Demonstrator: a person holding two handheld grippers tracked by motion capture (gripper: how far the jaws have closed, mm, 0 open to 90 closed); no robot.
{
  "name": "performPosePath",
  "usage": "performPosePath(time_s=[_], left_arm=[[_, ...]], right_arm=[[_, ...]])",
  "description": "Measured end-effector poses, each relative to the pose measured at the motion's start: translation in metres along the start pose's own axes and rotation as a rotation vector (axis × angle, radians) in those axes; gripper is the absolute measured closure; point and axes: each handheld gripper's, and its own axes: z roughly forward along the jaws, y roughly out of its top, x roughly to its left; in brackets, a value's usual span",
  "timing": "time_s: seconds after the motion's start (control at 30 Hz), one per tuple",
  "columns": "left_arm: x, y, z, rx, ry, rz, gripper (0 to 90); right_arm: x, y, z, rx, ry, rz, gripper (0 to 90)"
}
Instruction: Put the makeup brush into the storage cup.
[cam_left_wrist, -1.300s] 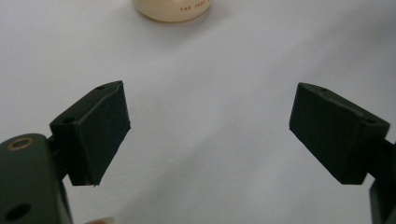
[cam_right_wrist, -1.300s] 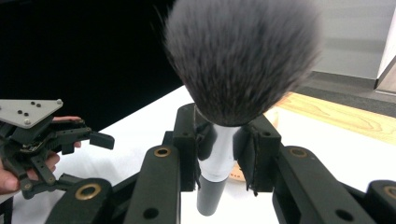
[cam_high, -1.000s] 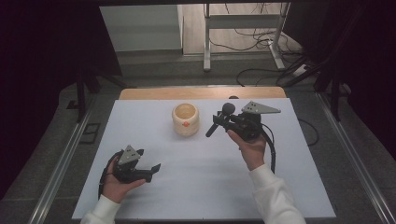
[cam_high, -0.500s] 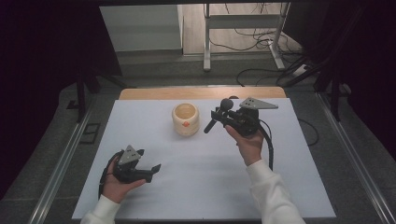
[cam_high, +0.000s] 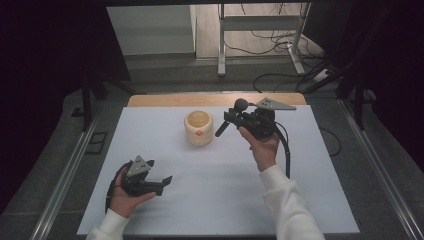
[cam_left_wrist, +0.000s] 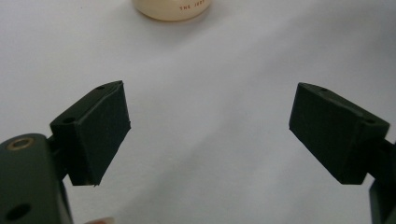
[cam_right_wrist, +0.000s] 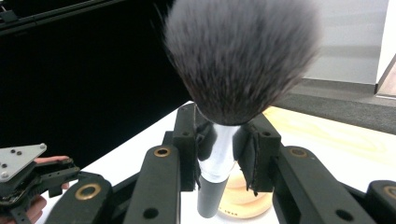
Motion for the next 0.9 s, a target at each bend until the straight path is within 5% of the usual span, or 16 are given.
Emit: performPosePath(time_s=[0.9], left_arm=[[0.001,0.0,0.0,0.006,-0.002,0.002,13.1]], right_arm=[[-0.008,0.016,0.038,0.023,-0.013,0.048,70.2]])
